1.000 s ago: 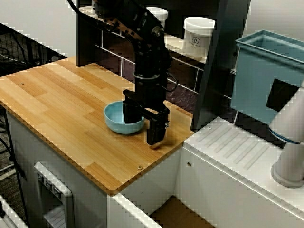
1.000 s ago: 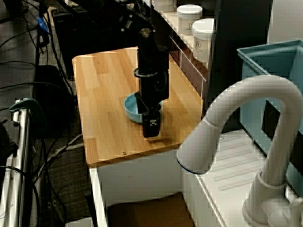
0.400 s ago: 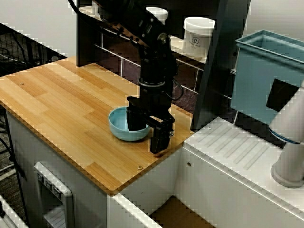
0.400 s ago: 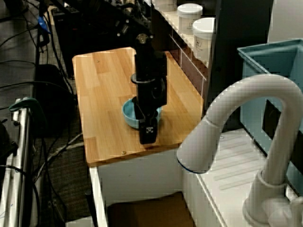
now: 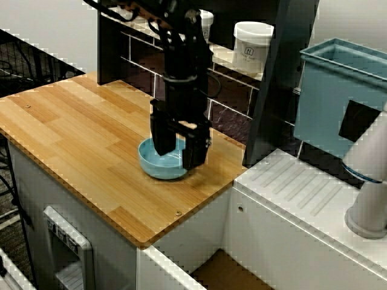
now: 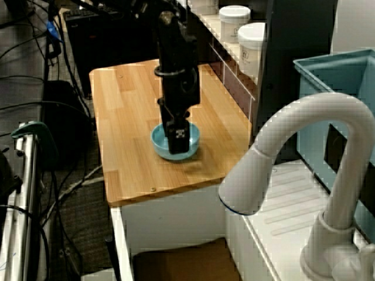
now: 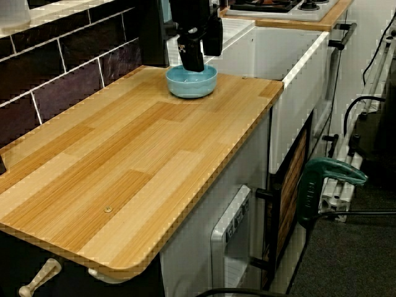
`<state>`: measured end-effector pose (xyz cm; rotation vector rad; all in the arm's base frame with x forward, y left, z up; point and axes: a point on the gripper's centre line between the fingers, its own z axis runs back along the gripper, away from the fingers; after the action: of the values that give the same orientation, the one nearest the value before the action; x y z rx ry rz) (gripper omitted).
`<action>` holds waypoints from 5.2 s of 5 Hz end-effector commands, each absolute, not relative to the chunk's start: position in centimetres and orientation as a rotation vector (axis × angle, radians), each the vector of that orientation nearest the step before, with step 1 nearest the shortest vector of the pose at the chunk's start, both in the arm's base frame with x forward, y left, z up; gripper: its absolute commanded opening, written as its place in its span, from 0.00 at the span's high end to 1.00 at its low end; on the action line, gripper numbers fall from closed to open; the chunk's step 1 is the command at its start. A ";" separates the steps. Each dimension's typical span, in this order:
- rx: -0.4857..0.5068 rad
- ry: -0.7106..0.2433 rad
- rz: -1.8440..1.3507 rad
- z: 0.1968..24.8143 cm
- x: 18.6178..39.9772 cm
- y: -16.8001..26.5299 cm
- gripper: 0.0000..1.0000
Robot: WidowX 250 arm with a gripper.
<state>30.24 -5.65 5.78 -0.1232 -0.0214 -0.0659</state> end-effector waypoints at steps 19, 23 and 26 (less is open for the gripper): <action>-0.088 -0.133 0.078 6.7 29.0 16.0 0.00; -0.095 -0.138 0.018 8.1 29.3 9.1 0.00; -0.053 -0.084 0.045 3.8 30.2 9.9 0.00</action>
<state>29.97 9.51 2.82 -0.0641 -0.0453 0.0338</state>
